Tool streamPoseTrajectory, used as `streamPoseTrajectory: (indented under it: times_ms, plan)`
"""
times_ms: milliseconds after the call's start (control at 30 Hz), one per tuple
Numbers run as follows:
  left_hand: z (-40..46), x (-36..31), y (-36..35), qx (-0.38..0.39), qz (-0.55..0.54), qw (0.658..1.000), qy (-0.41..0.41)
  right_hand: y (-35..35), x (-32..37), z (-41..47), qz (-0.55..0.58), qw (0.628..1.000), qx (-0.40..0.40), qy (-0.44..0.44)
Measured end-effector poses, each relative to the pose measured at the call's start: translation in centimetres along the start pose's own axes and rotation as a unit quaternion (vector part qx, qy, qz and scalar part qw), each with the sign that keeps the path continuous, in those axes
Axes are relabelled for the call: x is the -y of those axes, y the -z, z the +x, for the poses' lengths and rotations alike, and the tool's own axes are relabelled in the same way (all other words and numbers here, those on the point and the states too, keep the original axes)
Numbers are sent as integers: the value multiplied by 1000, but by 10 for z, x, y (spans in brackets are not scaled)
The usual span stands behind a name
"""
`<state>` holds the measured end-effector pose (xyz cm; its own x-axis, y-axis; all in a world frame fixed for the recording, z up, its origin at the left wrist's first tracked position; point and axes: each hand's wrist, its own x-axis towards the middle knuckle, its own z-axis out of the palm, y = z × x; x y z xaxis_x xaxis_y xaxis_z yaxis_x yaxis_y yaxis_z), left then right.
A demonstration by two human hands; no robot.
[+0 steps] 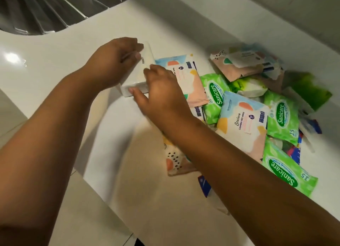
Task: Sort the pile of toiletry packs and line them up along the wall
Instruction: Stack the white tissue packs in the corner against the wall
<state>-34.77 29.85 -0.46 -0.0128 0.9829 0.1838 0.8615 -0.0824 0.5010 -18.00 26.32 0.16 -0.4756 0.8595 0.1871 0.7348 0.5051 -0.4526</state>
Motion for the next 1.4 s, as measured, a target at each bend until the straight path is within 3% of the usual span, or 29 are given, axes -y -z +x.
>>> streamPoseTrajectory:
  times_ms: [300,500,633,767,1000,1200,1400]
  plan:
    - [-48,9,16,-23,54,998,-16,-10,25,-19,-75,995,-61,-12]
    - [-85,-5,18,-59,101,993,-8,-10,36,-41,-65,998,3,-1]
    - [-116,-11,17,-46,60,994,-74,-2,35,-61,-69,992,103,34]
    - [-143,-11,19,-20,23,998,-63,5,35,-80,-47,989,138,34]
    - [-181,-26,24,33,26,996,-73,0,34,-115,-16,995,77,65]
    - [-210,-34,25,57,37,992,-103,0,26,-144,-31,988,114,104]
    - [-243,-55,19,48,27,991,-124,-1,22,-189,-67,989,83,107]
